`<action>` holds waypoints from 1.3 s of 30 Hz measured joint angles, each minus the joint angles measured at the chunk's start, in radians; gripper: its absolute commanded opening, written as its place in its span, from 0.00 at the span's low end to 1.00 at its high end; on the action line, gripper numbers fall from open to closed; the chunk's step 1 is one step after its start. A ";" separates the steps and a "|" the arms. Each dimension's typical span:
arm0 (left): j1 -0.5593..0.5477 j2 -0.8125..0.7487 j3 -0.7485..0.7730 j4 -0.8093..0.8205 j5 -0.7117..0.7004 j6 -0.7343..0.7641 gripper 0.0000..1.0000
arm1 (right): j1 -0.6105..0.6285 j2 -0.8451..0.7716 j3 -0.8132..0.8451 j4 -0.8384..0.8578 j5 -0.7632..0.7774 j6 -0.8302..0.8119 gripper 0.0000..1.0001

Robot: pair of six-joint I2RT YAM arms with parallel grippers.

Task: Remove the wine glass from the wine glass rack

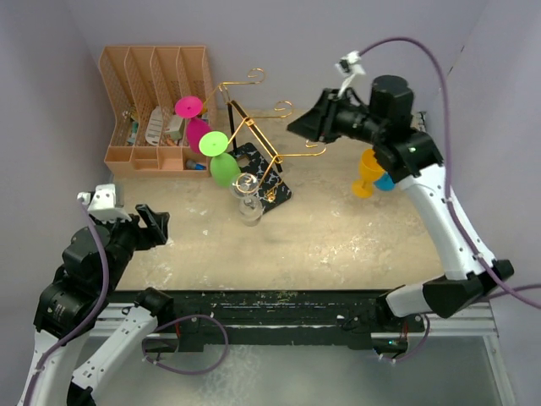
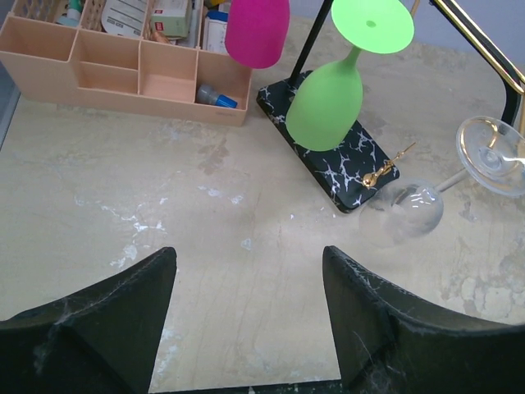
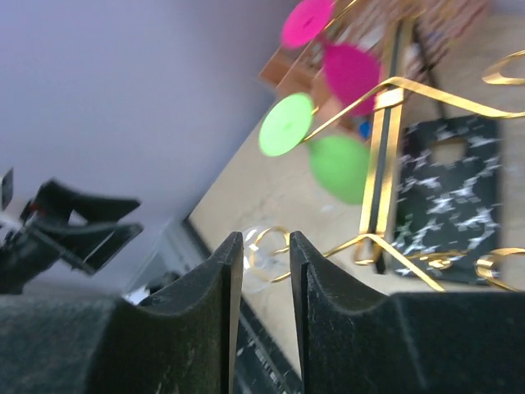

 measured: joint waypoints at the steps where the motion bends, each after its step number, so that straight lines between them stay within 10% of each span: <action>1: 0.000 -0.008 -0.010 0.007 -0.006 0.000 0.75 | 0.035 0.021 0.005 -0.002 -0.013 0.001 0.36; 12: 0.000 -0.082 -0.135 0.071 -0.060 -0.004 0.76 | 0.240 0.232 0.057 -0.130 -0.016 -0.057 0.41; 39: 0.000 -0.098 -0.157 0.082 -0.099 -0.034 0.75 | 0.298 0.267 0.066 -0.193 0.063 -0.146 0.46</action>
